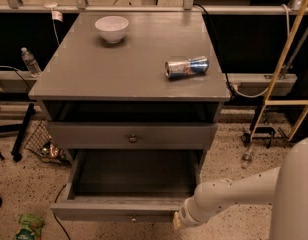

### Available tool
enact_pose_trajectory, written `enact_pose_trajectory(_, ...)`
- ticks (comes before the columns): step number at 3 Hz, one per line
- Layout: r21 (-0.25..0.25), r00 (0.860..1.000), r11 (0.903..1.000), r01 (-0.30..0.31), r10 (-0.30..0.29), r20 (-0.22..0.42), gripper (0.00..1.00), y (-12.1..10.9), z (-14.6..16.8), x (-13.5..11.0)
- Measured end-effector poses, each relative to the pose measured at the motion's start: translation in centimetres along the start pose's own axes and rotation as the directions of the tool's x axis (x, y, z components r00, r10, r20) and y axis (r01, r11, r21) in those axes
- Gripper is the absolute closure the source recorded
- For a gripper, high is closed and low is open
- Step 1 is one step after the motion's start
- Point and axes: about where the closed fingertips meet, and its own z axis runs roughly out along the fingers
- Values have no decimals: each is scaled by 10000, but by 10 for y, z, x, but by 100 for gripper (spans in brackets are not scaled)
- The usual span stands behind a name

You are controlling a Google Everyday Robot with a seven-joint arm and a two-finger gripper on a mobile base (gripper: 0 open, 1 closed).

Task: Close middle drawer

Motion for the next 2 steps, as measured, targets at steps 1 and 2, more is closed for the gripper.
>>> enact_pose_trajectory(1,-212,9986,9998,55,-44,522,99,0,0,-17)
enact_pose_trajectory(2,-424,9947,9989,184,-140,1014,100,1,-4,-32)
